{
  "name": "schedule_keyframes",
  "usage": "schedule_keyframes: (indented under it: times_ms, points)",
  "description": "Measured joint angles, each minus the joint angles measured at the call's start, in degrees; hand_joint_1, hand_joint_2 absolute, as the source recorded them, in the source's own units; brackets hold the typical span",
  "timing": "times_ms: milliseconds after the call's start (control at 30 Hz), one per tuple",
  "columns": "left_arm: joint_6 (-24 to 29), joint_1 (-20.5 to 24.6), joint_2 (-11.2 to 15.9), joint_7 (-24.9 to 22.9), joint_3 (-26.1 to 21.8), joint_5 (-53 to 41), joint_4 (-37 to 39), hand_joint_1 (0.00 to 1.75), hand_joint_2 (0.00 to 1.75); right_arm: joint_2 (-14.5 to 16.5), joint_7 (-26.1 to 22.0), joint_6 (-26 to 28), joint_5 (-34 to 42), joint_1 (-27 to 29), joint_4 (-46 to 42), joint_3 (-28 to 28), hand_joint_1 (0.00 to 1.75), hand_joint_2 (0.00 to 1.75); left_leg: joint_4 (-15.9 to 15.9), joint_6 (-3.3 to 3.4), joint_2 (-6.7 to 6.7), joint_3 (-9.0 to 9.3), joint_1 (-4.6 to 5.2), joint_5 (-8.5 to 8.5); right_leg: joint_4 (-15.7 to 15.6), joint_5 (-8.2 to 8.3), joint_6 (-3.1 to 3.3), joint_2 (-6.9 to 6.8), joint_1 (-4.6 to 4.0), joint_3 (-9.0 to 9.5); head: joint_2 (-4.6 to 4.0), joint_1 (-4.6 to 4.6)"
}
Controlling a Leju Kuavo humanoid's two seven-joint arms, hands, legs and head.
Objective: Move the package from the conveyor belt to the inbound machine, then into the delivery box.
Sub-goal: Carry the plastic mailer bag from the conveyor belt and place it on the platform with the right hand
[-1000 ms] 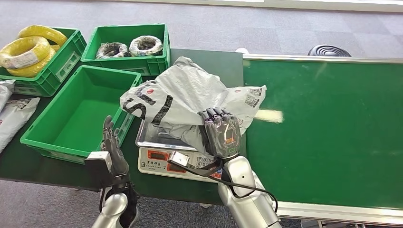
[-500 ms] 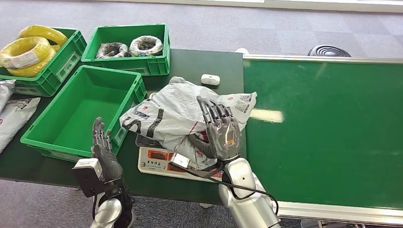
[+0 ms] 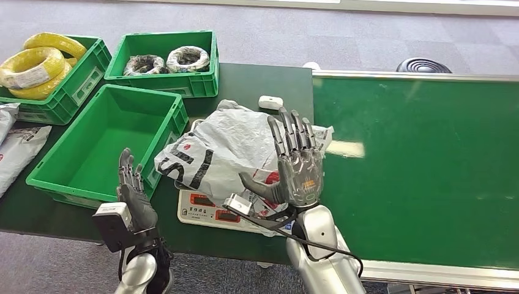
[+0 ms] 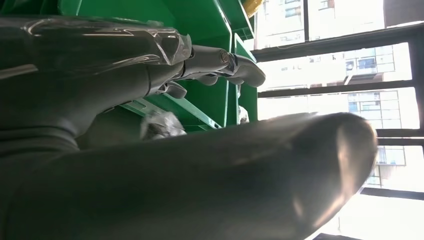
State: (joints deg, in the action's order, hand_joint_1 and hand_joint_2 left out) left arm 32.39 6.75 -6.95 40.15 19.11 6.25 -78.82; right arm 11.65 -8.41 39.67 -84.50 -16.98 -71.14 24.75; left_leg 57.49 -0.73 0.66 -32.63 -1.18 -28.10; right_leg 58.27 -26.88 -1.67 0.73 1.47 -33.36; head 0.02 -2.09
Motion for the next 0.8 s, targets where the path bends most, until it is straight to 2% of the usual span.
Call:
schedule_keyframes:
  times_ms: [200,300,500,667,800]
  points:
    - [0.0,0.1,0.0,0.0,0.0,0.0,0.0,0.0,0.0,0.0,-0.2,0.0,0.2,0.6,-1.8,-0.5,0.0,0.0,0.0,0.0,0.0,0.0,0.0,0.0,0.0,0.0,0.0,0.0,0.0,0.0,0.0,0.0]
    - [0.2,0.2,0.0,0.0,-0.1,-0.7,-0.3,0.0,0.0,0.1,-2.4,0.0,2.8,1.0,-2.7,-1.0,0.0,0.0,0.0,0.0,0.0,0.0,0.0,0.0,0.0,0.0,0.0,0.0,0.0,-0.01,0.0,0.01]
    - [3.6,2.1,1.2,0.0,-0.9,-5.0,-3.9,0.0,0.0,2.6,-18.3,0.0,18.2,3.9,-8.4,-7.3,0.0,0.0,0.0,0.0,0.01,-0.01,0.0,0.0,0.0,0.0,0.0,0.0,0.0,0.0,0.0,0.01]
    - [5.4,4.8,2.8,-0.2,-2.9,-7.8,-7.7,0.0,0.0,5.5,-27.2,0.0,22.9,6.3,-12.5,-14.2,0.0,0.0,0.0,-0.01,0.0,0.03,0.0,0.01,0.0,0.0,0.0,0.0,0.0,0.01,0.0,-0.01]
    - [5.2,6.7,3.6,-2.7,-3.5,-14.8,-8.7,0.0,1.75,6.8,-29.6,0.0,25.8,7.8,-14.9,-17.0,0.0,0.0,0.0,-0.01,0.07,0.03,-0.01,0.02,0.0,0.0,0.0,-0.05,0.0,0.02,0.0,-0.01]
